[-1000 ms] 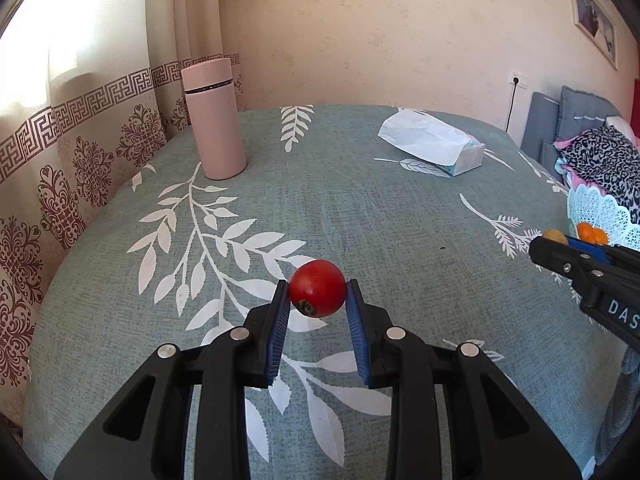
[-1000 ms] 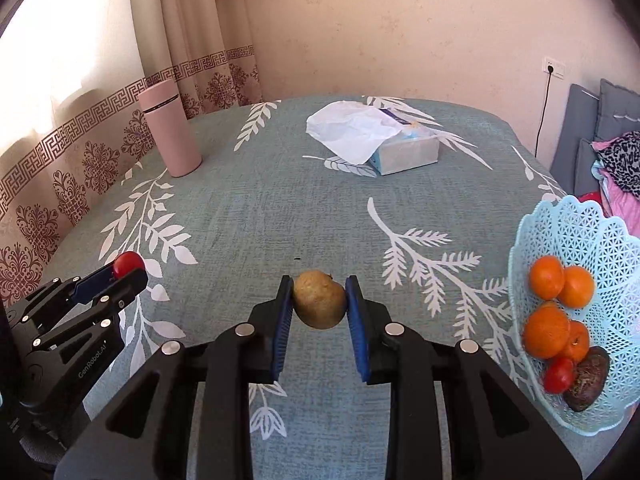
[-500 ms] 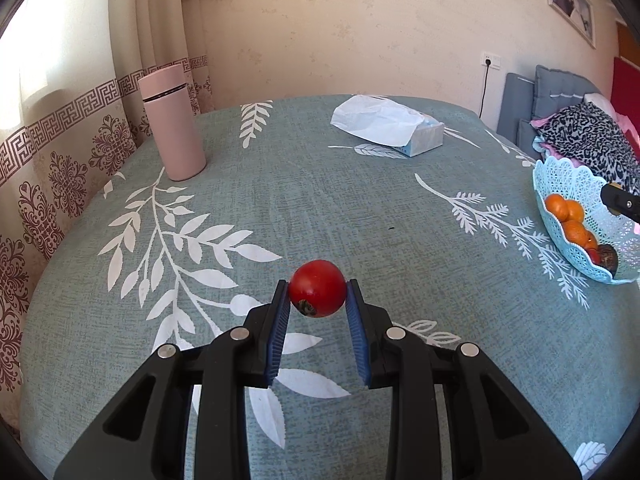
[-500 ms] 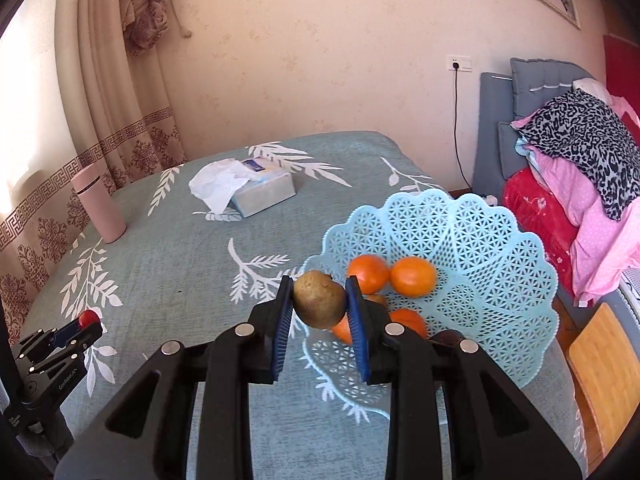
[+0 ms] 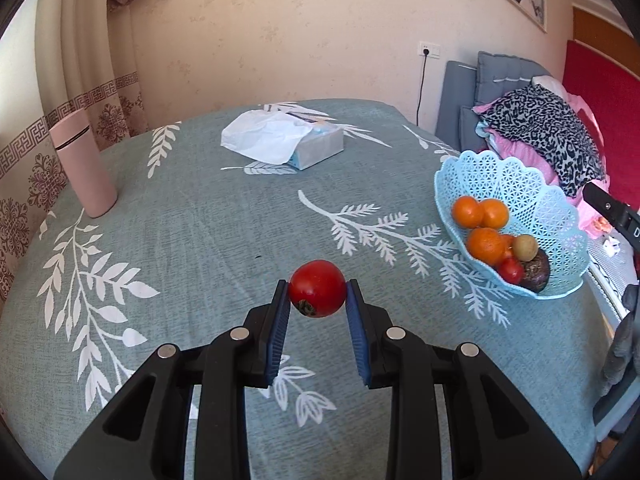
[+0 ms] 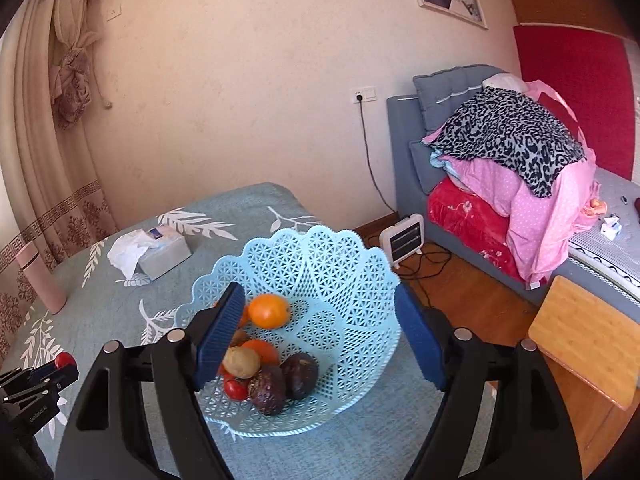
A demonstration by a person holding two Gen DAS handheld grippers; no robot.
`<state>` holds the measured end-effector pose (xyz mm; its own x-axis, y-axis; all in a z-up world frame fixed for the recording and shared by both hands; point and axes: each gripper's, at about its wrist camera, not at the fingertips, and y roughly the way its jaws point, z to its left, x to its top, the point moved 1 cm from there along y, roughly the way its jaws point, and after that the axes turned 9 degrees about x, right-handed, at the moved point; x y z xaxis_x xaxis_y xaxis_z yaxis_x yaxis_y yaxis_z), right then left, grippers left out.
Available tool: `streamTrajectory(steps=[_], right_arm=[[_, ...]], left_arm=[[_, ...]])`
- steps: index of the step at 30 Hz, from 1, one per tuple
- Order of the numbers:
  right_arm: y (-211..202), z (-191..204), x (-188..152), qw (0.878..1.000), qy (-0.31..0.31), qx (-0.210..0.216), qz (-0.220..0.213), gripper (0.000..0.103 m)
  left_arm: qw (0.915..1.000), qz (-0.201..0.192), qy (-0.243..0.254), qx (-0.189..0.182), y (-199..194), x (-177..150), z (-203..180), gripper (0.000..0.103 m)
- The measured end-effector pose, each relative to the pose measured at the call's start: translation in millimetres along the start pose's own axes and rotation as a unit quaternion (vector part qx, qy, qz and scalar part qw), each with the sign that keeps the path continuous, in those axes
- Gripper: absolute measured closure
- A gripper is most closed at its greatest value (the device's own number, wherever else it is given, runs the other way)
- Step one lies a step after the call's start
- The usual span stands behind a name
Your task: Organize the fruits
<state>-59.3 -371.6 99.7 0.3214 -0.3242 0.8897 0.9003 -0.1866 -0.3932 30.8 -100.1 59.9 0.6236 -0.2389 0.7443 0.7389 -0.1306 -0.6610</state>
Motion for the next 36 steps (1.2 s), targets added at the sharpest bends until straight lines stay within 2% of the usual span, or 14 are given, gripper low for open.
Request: streamTrajectory(steps=[4, 8, 13, 16, 18, 19, 20, 22, 24, 25, 30, 36], right_arm=[[-6.3, -16.2, -5.6, 0.999, 0.011, -0.028, -0.021, 0.018], [-5.0, -32.5, -11.6, 0.998, 0.041, -0.039, -0.02, 0.015], [-4.9, -39.4, -15.0, 0.997, 0.058, -0.039, -0.022, 0.014], [-2.9, -37.8, -17.6, 0.998, 0.053, -0.037, -0.017, 0.008], [-1.7, -37.1, -18.7, 0.998, 0.052, -0.033, -0.014, 0.007], [-1.7, -37.4, -18.9, 0.998, 0.054, -0.033, -0.014, 0.007], [-2.2, -38.0, -19.2, 0.998, 0.055, -0.032, -0.014, 0.006], [-2.5, -38.8, -19.2, 0.998, 0.059, -0.028, -0.015, 0.006], [-1.9, -38.5, -20.0, 0.998, 0.061, -0.02, -0.011, 0.004], [-1.2, -37.7, -20.5, 0.998, 0.06, -0.014, -0.008, 0.003], [-0.6, -22.8, -27.2, 1.0, 0.024, 0.014, 0.012, 0.003], [0.4, -4.0, -38.3, 0.998, -0.02, 0.04, 0.048, 0.003]], left_arm=[[0.9991, 0.0, 0.017, -0.038, 4.4, 15.1, -32.4, 0.074], [0.9969, 0.001, 0.033, -0.072, 8.6, 30.9, -65.5, 0.074], [0.9933, -0.005, 0.048, -0.105, 11.2, 51.3, -102.5, 0.074], [0.9905, -0.006, 0.048, -0.129, 13.2, 63.0, -117.9, 0.073], [0.9898, -0.007, 0.045, -0.135, 13.6, 67.4, -123.3, 0.063], [0.9898, -0.008, 0.041, -0.136, 13.3, 68.9, -123.7, 0.046], [0.9899, -0.01, 0.036, -0.136, 12.7, 70.1, -122.6, 0.035], [0.9904, -0.01, 0.029, -0.135, 13.2, 69.9, -117.5, 0.031], [0.9914, -0.007, 0.024, -0.128, 15.4, 68.6, -111.0, 0.023], [0.9924, -0.008, 0.02, -0.121, 15.6, 66.7, -105.8, 0.016], [0.9969, -0.035, 0.046, -0.054, 13.5, 55.4, -100.4, 0.01], [0.9926, -0.062, 0.103, 0.016, 14.3, 40.5, -108.2, 0.006]])
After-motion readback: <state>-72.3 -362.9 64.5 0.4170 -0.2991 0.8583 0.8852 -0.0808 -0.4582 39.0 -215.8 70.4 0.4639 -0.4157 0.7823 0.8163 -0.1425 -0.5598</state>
